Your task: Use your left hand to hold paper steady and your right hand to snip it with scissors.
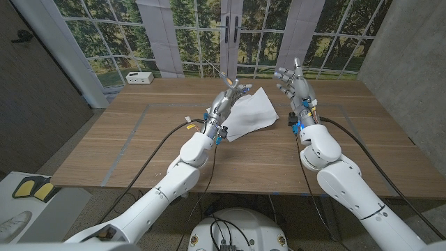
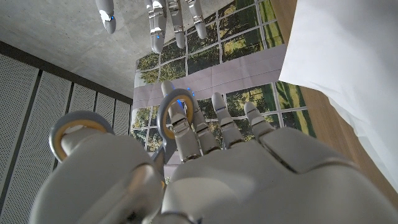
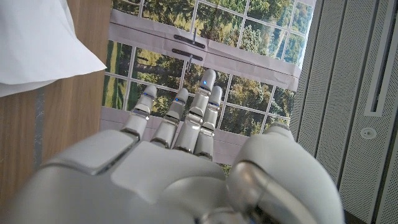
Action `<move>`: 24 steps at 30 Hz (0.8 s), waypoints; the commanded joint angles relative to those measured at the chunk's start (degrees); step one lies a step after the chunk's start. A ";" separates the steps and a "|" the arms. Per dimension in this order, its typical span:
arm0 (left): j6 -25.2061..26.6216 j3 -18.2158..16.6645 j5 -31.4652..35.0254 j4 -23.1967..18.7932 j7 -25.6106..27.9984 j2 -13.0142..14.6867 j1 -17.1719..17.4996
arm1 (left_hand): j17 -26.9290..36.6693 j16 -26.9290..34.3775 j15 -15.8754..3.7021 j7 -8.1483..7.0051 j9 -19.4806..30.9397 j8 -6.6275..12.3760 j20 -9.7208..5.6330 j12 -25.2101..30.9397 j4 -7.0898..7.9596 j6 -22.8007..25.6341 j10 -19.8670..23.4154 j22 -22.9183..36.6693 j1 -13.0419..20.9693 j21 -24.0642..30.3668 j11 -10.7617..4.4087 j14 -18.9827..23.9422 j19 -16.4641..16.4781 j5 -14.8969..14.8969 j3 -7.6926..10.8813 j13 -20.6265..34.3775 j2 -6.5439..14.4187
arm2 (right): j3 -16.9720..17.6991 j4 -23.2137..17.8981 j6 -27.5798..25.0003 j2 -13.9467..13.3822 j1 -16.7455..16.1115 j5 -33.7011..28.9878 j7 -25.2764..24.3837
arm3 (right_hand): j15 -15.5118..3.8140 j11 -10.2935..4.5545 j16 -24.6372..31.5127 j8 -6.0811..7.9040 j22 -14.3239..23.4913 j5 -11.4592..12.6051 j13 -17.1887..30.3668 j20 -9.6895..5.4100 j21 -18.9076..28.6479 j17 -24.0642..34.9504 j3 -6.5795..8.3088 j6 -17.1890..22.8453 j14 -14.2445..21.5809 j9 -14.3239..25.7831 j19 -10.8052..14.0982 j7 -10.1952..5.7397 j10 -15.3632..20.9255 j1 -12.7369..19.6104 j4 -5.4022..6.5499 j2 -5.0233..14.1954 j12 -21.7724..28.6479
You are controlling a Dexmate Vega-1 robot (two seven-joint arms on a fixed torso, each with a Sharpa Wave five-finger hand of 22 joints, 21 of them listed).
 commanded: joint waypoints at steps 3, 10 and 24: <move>2.26 -0.35 0.58 -1.63 0.83 1.90 0.82 | -0.16 -0.66 -3.72 2.20 0.26 -0.08 0.69 -0.22 0.21 -2.22 -0.06 0.28 -1.13 -0.12 0.11 -0.41 -0.03 0.57 -1.07 -0.36 0.02 | 0.61 -0.14 0.15 -0.39 -0.08 -0.17 0.05 | -0.11 0.18 -0.08 -0.37 0.13 0.05 0.29 0.14 -0.08 -0.07 -0.63 -0.20 -0.08 0.21 -0.12 0.02 0.07 -0.58 0.23 0.09 -0.04; 1.81 -0.58 0.32 -2.52 0.27 2.68 1.29 | -0.52 -1.12 -3.44 2.37 0.27 0.02 1.08 -0.28 0.45 -2.56 -0.05 0.27 -1.86 -0.29 0.50 -0.50 -0.27 0.83 -1.73 -0.78 0.13 | 0.75 -0.03 -0.40 -0.68 0.23 -0.17 0.22 | -0.02 0.26 -0.01 -0.70 0.13 0.07 0.27 0.18 -0.10 -0.13 -0.73 -0.24 -0.01 0.21 -0.26 0.02 0.06 -0.71 0.25 0.10 -0.03; 2.12 -1.62 -0.48 -6.85 0.67 5.07 4.61 | -1.09 -1.57 -3.57 2.31 0.21 0.28 0.98 -0.12 0.60 -2.43 -0.03 0.25 -2.23 -0.26 0.46 0.00 0.10 1.26 -2.07 -0.98 0.54 | 1.10 0.71 -2.85 -2.52 1.38 -0.41 0.86 | 0.02 -0.10 0.14 -1.60 0.14 0.21 0.32 0.13 0.01 -0.26 -0.58 -0.65 0.06 0.22 -0.18 0.17 -0.28 -0.28 -0.08 0.49 -0.07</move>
